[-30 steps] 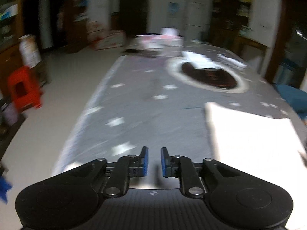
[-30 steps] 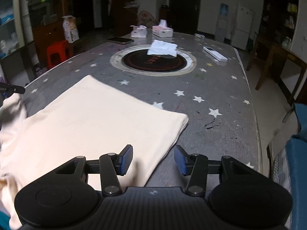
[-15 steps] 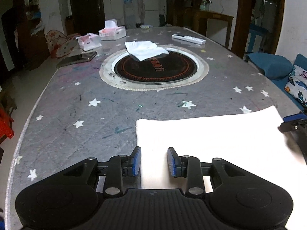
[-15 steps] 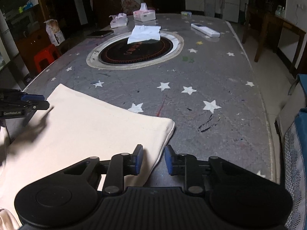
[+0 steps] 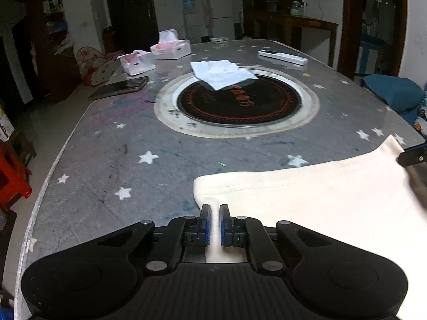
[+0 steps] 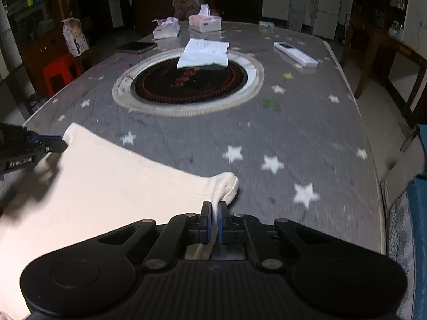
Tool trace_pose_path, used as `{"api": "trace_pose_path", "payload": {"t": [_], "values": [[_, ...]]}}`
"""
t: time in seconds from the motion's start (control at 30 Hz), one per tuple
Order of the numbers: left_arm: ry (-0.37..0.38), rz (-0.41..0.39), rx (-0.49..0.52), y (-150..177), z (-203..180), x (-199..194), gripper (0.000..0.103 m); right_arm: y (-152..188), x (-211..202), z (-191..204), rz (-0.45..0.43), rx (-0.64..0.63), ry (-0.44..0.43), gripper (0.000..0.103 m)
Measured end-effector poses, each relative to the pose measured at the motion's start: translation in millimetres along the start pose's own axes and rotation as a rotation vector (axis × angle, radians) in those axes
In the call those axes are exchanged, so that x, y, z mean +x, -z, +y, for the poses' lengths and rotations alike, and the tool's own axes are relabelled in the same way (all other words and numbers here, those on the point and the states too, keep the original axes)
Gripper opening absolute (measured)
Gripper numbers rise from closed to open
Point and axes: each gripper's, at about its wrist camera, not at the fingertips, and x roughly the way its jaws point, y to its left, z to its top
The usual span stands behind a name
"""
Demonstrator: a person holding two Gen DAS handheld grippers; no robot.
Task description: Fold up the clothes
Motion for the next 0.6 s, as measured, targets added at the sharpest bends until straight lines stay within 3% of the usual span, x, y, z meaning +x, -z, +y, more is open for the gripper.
{"api": "trace_pose_path", "payload": {"t": [0.23,0.33,0.5,0.6], "values": [[-0.015,0.0,-0.007,-14.3,10.6,18.7,0.008,-23.4,23.5,4.1,0.022,-0.031,0.029,0.004],[-0.013,0.0,-0.012,-13.7,11.6,17.4,0.013,-25.6,24.8,4.2,0.019,-0.041,0.035,0.009],[0.031,-0.016,0.001,-0.7,3.9,-6.0,0.015,-20.4,-9.5,13.8,-0.036,-0.095,0.01,0.014],[0.083,-0.031,0.023,14.5,-6.7,-28.8,0.016,-6.5,-36.0,32.8,-0.056,-0.162,-0.044,0.028]]}}
